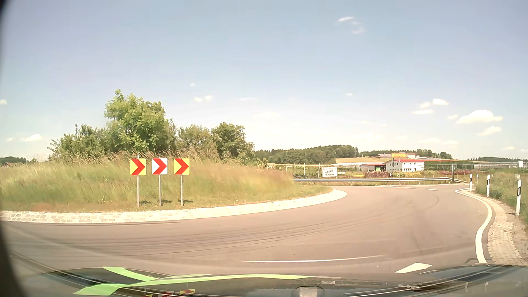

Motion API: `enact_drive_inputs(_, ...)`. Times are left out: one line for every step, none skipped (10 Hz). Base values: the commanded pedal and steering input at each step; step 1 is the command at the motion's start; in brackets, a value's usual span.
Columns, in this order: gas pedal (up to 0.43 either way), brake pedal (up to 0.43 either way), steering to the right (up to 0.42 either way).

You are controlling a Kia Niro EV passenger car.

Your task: Follow the waypoints while adhering to traffic rules and regulations

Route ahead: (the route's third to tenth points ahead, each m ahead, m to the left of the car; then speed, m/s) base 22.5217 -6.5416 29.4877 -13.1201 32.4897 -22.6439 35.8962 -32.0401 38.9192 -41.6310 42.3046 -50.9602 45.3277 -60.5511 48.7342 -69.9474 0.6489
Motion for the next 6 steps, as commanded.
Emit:
enact_drive_inputs(0.0,0.177,0.195)
enact_drive_inputs(0.0,0.146,0.195)
enact_drive_inputs(0.0,0.11,0.197)
enact_drive_inputs(0.0,0.079,0.198)
enact_drive_inputs(0.0,0.067,0.199)
enact_drive_inputs(0.0,0.03,0.199)
